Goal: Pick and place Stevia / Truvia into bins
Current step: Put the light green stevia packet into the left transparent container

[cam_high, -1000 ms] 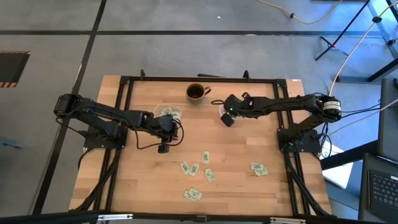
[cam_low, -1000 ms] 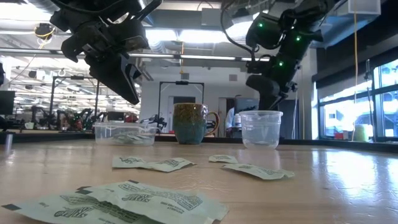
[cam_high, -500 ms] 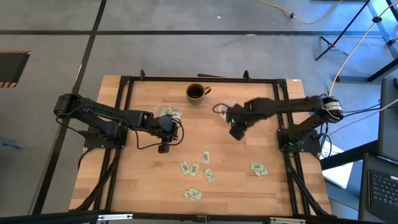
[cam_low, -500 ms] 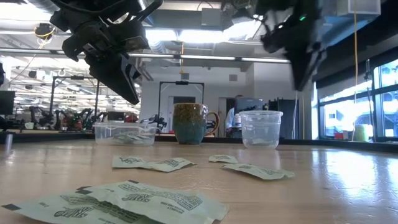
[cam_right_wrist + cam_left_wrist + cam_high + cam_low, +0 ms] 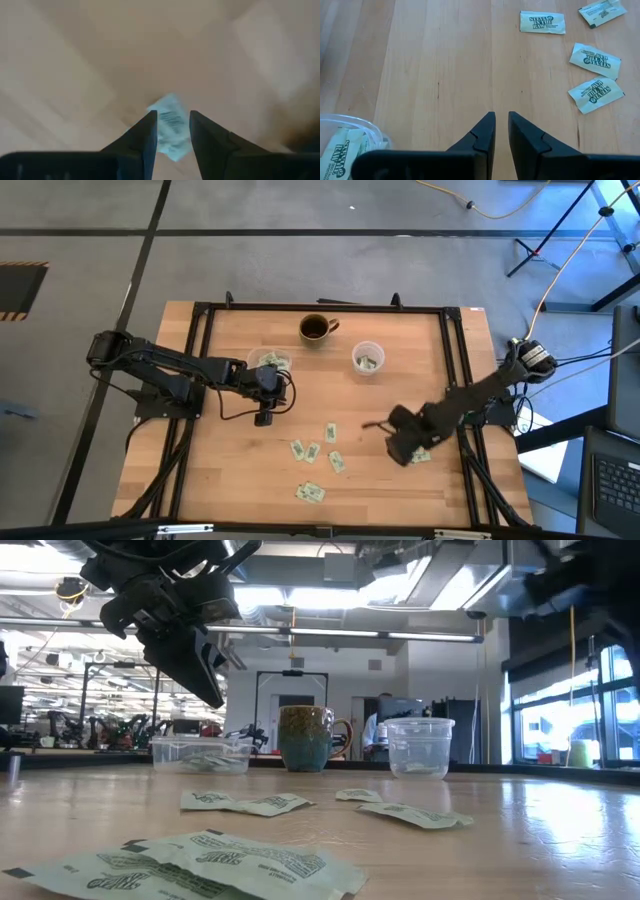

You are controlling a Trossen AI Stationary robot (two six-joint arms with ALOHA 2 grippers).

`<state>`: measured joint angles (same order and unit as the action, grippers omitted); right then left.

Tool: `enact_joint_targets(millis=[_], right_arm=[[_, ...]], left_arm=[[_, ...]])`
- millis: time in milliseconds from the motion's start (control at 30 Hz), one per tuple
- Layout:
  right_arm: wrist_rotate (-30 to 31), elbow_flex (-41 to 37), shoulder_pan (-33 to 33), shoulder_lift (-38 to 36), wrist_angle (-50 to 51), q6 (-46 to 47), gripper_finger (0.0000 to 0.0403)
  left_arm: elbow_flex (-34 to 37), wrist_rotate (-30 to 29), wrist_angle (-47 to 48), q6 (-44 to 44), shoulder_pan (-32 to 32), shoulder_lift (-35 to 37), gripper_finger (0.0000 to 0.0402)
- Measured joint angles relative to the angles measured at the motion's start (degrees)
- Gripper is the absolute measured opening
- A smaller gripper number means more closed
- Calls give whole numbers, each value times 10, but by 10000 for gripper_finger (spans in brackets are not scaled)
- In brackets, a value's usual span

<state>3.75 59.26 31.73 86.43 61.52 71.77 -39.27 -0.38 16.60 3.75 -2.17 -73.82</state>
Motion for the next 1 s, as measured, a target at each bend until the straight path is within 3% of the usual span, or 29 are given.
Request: enact_joint_targets(millis=[233,633,1000], right_arm=[[6,-77,53,0,-142,-12,117],[7,-150,60,0,-179,-1,115],[7,-190,60,1,-231,-6,61]], left_arm=[[0,0,0,0,0,0,45],[0,0,-1,-9,0,0,44],[0,0,-1,-9,0,0,45]])
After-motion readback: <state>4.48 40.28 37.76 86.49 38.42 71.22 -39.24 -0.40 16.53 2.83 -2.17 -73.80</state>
